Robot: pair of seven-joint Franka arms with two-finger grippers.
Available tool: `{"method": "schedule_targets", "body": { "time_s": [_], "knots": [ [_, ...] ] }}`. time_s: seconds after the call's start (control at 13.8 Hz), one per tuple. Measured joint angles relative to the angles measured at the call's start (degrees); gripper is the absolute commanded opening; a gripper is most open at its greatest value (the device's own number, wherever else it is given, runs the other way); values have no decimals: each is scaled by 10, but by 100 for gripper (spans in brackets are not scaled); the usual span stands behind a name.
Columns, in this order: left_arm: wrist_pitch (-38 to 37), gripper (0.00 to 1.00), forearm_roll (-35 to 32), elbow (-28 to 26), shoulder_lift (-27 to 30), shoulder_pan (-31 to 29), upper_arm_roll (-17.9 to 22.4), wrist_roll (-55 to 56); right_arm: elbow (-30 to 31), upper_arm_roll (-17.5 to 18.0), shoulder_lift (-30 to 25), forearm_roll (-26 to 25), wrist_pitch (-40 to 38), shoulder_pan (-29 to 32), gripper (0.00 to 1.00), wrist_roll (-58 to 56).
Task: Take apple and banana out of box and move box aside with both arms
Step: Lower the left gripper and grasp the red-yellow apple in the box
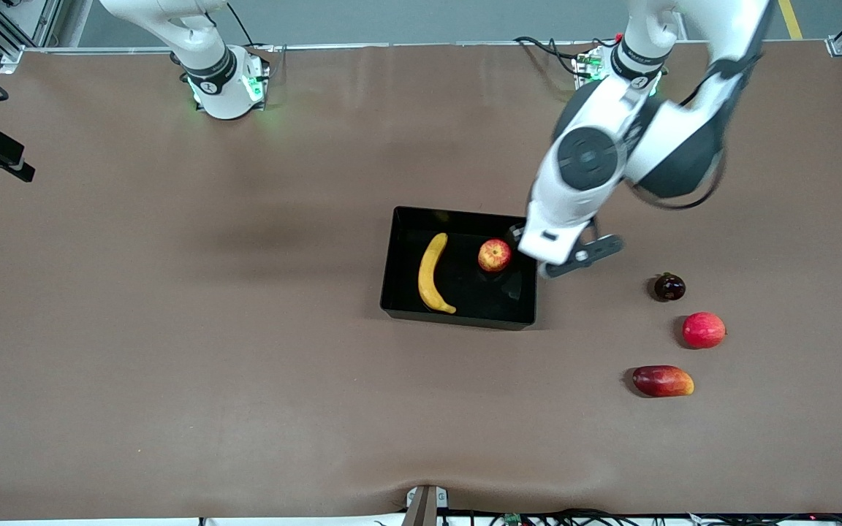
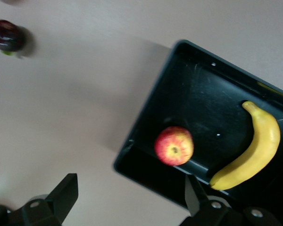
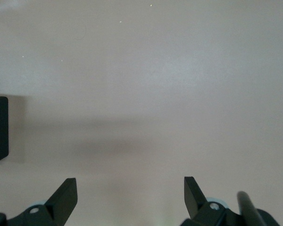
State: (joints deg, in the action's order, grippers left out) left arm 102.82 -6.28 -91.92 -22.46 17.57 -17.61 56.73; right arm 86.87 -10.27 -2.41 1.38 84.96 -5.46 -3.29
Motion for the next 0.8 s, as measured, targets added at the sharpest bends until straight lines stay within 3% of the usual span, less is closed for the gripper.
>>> {"method": "schedule_targets", "body": {
  "time_s": [0.44, 0.8],
  "knots": [
    [76, 100, -56, 1, -115, 53, 0, 57, 0, 0, 2, 0, 0, 0, 100, 0],
    [94, 100, -72, 3, -151, 64, 0, 79, 0, 0, 3, 0, 0, 0, 100, 0]
  ]
}}
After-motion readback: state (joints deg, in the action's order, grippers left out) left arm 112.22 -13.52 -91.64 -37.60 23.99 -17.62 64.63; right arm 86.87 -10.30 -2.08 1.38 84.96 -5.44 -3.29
